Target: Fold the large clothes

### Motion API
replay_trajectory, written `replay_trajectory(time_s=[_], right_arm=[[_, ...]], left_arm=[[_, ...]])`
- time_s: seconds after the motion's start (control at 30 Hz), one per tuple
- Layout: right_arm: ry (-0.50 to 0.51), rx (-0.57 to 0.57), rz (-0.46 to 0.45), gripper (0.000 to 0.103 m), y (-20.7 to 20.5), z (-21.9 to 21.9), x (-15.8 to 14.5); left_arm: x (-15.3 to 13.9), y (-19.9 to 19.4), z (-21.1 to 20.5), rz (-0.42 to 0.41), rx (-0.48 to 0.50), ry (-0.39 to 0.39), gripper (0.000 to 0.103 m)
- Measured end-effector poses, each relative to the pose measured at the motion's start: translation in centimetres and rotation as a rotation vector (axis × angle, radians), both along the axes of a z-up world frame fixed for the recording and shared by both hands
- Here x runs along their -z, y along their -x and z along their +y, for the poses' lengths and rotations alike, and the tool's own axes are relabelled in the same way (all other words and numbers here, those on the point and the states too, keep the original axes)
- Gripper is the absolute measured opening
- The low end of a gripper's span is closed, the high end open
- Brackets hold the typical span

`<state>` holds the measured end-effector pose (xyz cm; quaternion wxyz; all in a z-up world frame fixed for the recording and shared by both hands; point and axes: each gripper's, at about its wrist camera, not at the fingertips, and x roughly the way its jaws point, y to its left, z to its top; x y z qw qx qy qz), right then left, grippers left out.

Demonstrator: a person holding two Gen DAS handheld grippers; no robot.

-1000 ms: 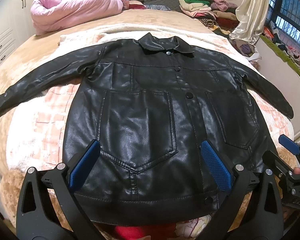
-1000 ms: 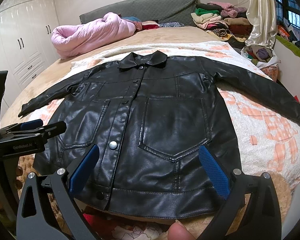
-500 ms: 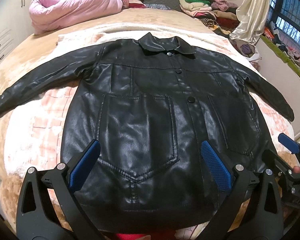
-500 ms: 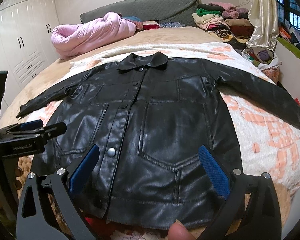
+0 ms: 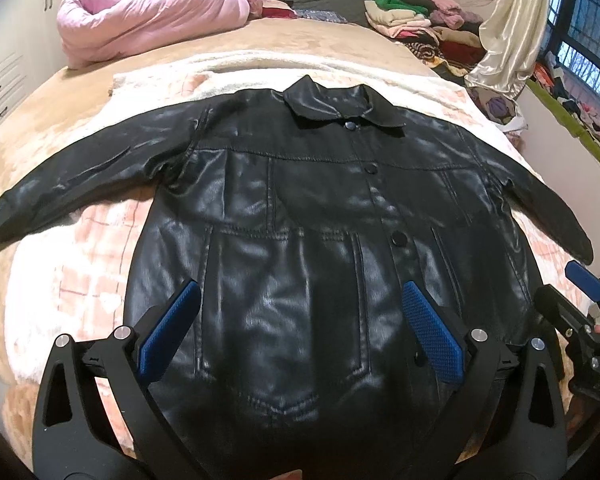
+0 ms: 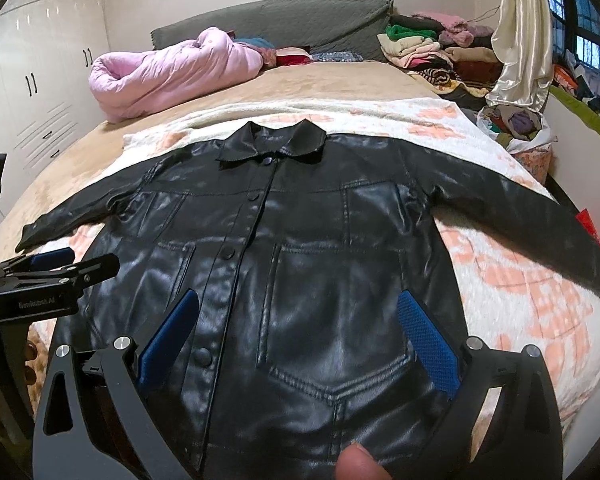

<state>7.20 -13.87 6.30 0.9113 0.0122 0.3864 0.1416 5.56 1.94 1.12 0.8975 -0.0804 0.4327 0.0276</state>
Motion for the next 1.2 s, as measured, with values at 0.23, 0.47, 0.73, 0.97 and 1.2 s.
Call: replay_trajectory(time_s=[0.23,0.47,0.73,0.97,1.2], right_arm=[[0.007,0.007,-0.013,0.099,-2.1,0.6,-1.0],[0.015,0.031,-0.045,0.099,-4.5,1.3,-2.8],[0.007,0.028,-0.062,0.099,-6.6,1.9,-4.5],[0.049,0.034,-0.085,0.099,-9.4,2.3,-5.6],[0.045,0.093,-0.083,0.099,-13.1,1.2,-5.6]], left_arm=[[-0.4,-1.6,0.8,0.003,-0.014,0.002,0.094],[-1.3,-2.9,1.3,-0.007,-0.018,-0.001,0.094],[-2.2,-5.4,2.3,-0.010,-0.052,-0.002,0.094],[-3.6,-7.4,2.3,-0.041,-0.051,0.014,0.094],[-3.6,-9.9,2.0,-0.039,-0.068,0.022,0.094]])
